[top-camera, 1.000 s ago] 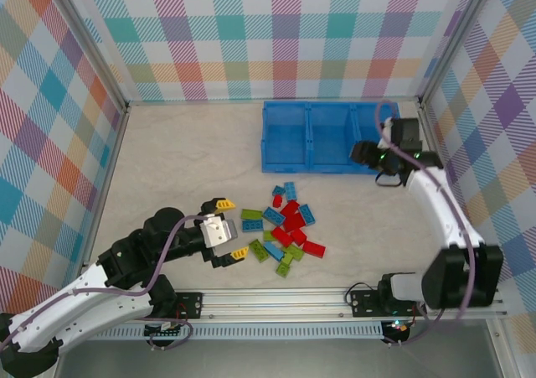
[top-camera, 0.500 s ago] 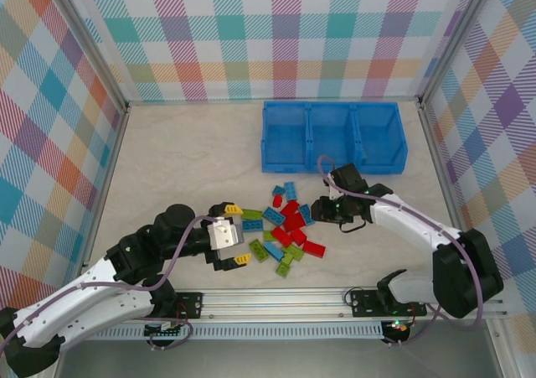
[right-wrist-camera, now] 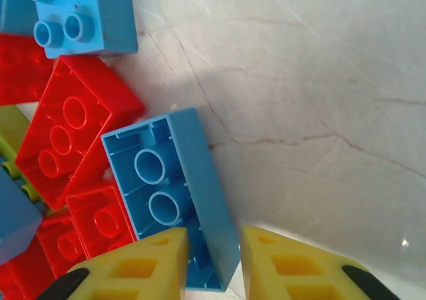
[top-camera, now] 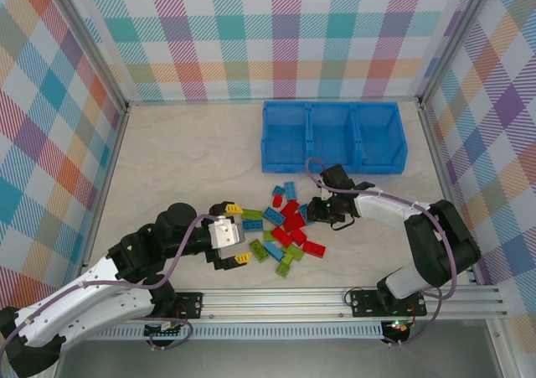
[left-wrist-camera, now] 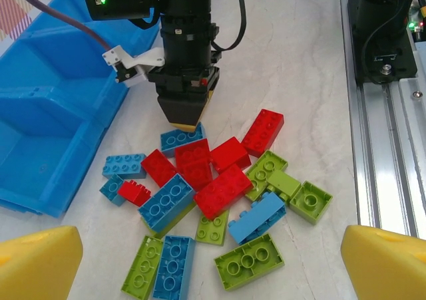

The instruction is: Sort the legos into containers by color

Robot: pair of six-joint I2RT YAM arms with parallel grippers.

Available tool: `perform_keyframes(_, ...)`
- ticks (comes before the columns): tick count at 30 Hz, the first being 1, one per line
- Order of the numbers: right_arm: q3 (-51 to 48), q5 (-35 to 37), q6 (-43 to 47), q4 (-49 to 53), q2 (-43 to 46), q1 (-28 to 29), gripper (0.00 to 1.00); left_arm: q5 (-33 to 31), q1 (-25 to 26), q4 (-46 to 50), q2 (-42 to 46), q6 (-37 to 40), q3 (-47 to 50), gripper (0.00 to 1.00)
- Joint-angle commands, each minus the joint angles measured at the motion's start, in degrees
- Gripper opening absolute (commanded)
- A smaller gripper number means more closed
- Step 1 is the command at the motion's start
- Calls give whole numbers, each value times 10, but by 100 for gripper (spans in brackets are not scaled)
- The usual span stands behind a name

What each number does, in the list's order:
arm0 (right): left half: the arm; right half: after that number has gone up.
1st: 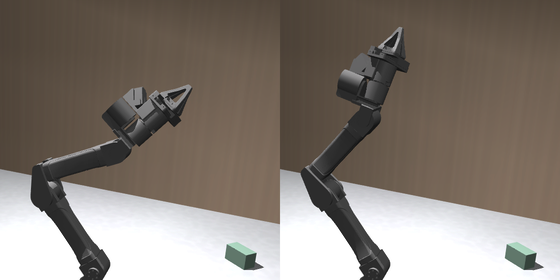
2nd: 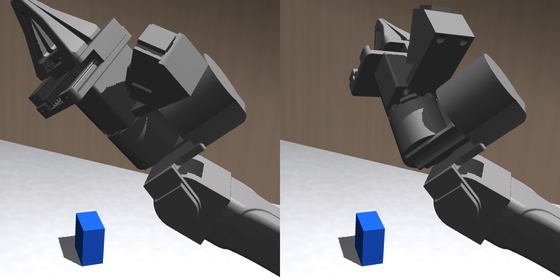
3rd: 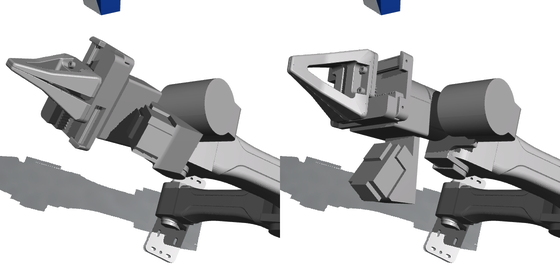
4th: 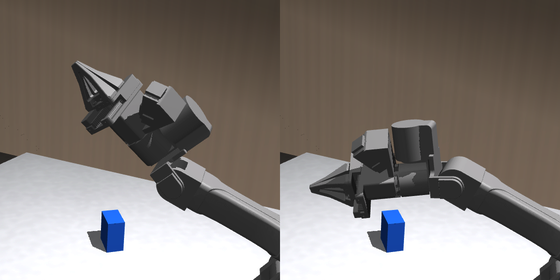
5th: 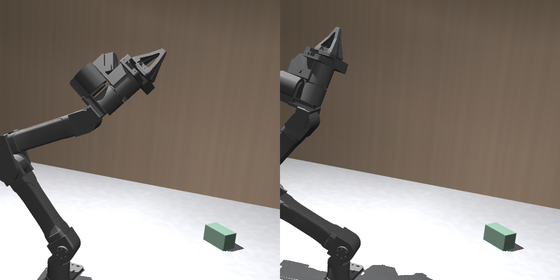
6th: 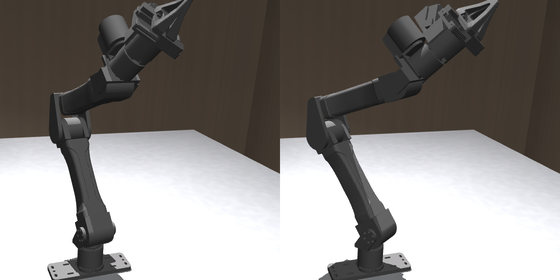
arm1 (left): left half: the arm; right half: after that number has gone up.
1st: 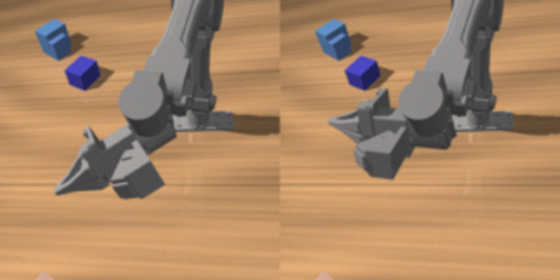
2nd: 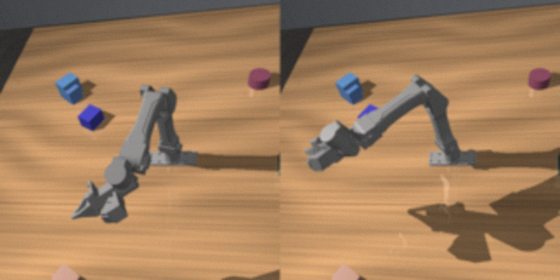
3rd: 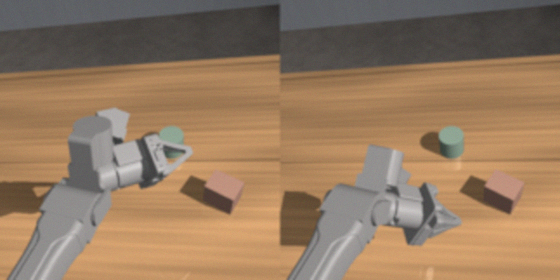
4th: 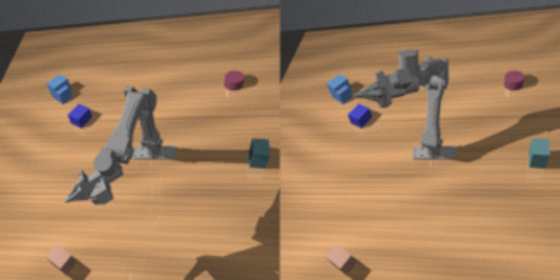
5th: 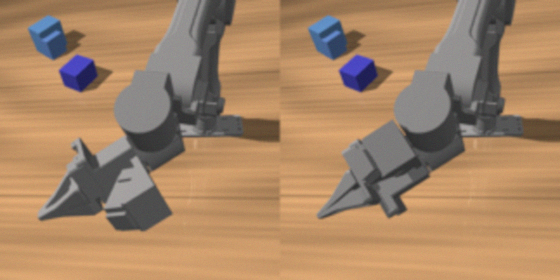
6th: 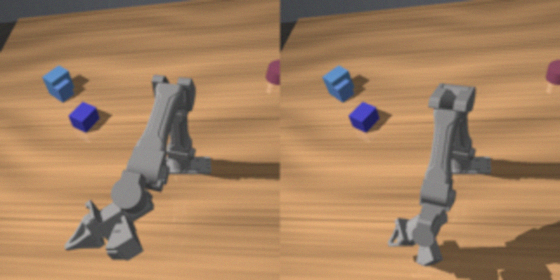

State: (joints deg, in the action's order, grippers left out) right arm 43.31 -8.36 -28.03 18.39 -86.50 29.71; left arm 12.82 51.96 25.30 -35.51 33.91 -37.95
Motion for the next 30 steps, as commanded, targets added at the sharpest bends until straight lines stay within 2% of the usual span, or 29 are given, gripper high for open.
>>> perform_keyframes(1,5,25,2,-24,-14,3,24,5,-6,-10,4,1,3,100)
perform_keyframes(8,-2,41,6,-14,-19,4,9,45,-7,-7,7,13,5,100)
perform_keyframes(21,-3,90,12,37,97,3,0,57,-8,-4,1,17,4,100)
perform_keyframes(27,16,192,6,59,234,-5,0,70,-9,-4,2,21,4,100)
perform_keyframes(30,59,237,33,68,252,-55,0,66,-10,-12,3,15,6,100)
